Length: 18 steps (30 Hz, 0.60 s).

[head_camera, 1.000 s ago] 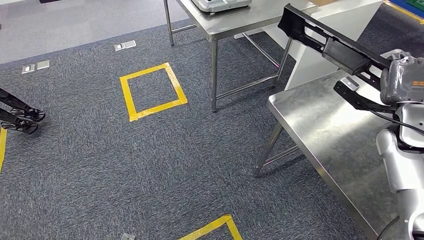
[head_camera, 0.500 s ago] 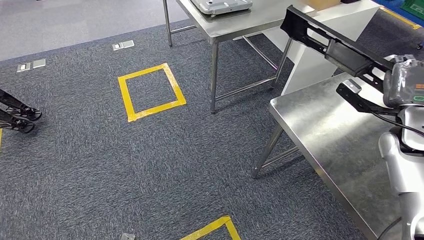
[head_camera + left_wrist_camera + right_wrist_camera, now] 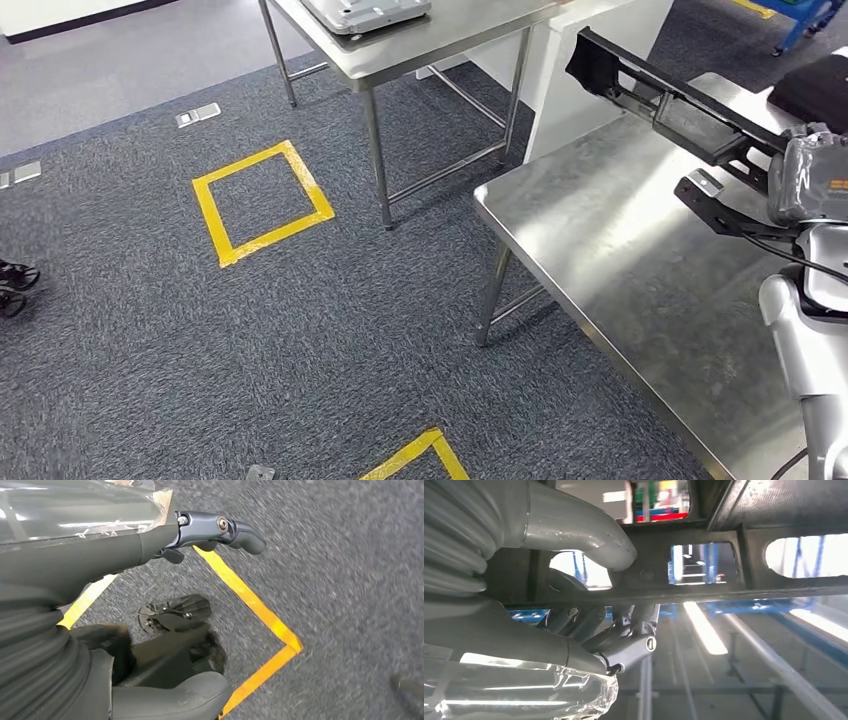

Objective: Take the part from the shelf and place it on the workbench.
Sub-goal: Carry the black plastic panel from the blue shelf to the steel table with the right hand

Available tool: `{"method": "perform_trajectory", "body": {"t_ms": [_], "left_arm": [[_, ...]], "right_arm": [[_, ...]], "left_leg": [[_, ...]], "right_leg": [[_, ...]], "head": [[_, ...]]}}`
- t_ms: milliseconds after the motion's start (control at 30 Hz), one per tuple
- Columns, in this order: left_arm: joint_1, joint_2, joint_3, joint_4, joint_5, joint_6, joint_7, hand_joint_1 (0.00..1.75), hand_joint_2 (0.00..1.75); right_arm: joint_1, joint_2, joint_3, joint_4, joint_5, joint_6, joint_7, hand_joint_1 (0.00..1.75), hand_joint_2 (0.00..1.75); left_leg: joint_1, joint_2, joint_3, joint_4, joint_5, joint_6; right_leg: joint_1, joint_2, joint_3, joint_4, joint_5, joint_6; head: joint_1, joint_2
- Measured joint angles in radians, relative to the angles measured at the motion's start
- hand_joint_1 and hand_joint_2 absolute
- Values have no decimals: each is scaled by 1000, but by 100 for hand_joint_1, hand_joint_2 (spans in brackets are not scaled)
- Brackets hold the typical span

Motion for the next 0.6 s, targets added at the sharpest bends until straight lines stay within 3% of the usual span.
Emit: {"method": "perform_trajectory", "body": {"t_ms": [67, 100, 133, 233, 300, 367, 400, 467, 533, 600], "left_arm": [[3, 0, 0, 0, 0, 0, 0, 0, 175], [4, 0, 0, 0, 0, 0, 1, 0, 175], [4, 0, 0, 0, 0, 0, 1, 0, 175], [3, 1, 0, 0, 0, 0, 2, 0, 175], [2, 2, 0, 0, -2, 0, 2, 0, 175], [0, 2, 0, 0, -3, 0, 3, 0, 175], [-3, 2, 0, 0, -4, 1, 3, 0, 175], [-6, 0, 0, -1, -5, 2, 2, 0, 175], [-5, -2, 0, -1, -5, 1, 0, 0, 175], [-4, -2, 0, -1, -3, -4, -9, 0, 175]], "right_arm": [[1, 5, 1, 0, 0, 0, 1, 175, 175], [2, 7, 1, 0, 1, 1, 2, 175, 175], [3, 9, 1, 0, 2, 1, 2, 175, 175], [3, 10, 1, 0, 6, 3, 6, 175, 175], [2, 11, 1, 1, 11, 5, 10, 175, 175], [3, 10, 0, 3, 15, 6, 12, 175, 175], [5, 8, -1, 3, 17, 7, 12, 175, 175], [3, 2, -4, 3, 20, 8, 13, 175, 175], [-3, 2, -5, 4, 22, 14, 16, 175, 175], [-6, 4, -4, 6, 25, 26, 19, 175, 175]], "left_leg": [[-2, -32, -55, 110, -49, 4], [-4, -38, -74, 141, -53, 9], [-6, -41, -76, 137, -38, 16], [-17, -78, -4, -22, 53, 45], [-24, -99, 29, -86, 72, 54], [-30, -88, 40, -103, 76, 58], [-30, -77, 48, -117, 82, 60], [-26, -55, 69, -154, 97, 66], [-24, -31, 82, -175, 104, 70], [-21, -5, 85, -176, 101, 68]], "right_leg": [[8, 25, 0, 0, 0, -8], [14, 39, 0, 1, 0, -10], [18, 53, 0, 1, 0, -11], [23, 94, 2, -3, 2, -10], [19, 112, 4, -10, 5, -7], [14, 131, 5, -22, 11, 1], [14, 130, 4, -24, 13, 5], [22, 88, -14, 5, -4, 7], [23, 33, -64, 107, -49, 5], [14, 14, -112, 201, -77, 14]], "head": [[-2, 0], [-2, 0], [-2, 0], [-1, 0], [0, 0], [-2, 0], [-3, 0], [1, 0], [6, 0], [8, 0]]}}
